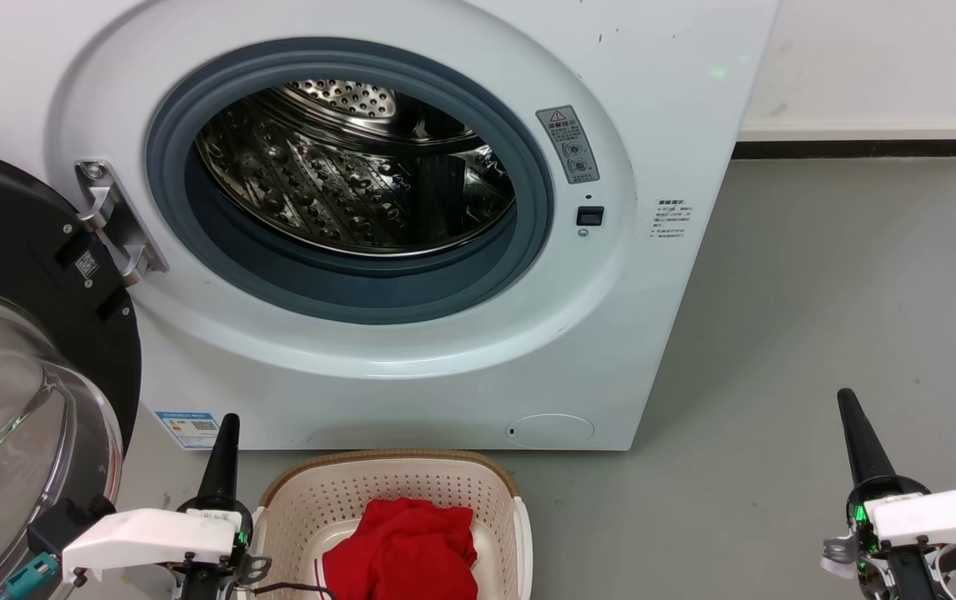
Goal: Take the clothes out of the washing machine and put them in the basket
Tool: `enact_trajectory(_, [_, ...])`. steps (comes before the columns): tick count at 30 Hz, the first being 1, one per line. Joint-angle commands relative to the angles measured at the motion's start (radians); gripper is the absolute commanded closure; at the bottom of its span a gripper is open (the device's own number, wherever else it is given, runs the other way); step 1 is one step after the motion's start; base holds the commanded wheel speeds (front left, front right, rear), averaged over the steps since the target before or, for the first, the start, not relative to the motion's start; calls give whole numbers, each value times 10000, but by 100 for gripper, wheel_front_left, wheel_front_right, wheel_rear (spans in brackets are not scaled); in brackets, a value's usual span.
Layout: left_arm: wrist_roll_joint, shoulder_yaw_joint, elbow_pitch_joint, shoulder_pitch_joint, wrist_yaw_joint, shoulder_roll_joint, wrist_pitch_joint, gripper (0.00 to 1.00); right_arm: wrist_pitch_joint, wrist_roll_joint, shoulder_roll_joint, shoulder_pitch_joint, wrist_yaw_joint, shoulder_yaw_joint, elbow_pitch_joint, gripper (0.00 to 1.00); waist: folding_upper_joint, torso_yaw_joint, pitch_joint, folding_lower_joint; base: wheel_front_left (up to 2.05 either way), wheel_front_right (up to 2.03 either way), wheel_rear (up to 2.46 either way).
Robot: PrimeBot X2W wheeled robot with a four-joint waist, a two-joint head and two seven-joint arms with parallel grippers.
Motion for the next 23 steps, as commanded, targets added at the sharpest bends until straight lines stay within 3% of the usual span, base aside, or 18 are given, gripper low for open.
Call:
enact_trajectory(1, [-247,36,-29,-180,-59,3,62,100,73,277,-60,-232,2,13,-1,100,0,4,-9,1,0,0,0])
enact_trajectory(23, [-2127,99,141,-345,-118,-6,522,100,534,2230,-69,-388,1,22,221,100,0,58,-144,1,0,0,0])
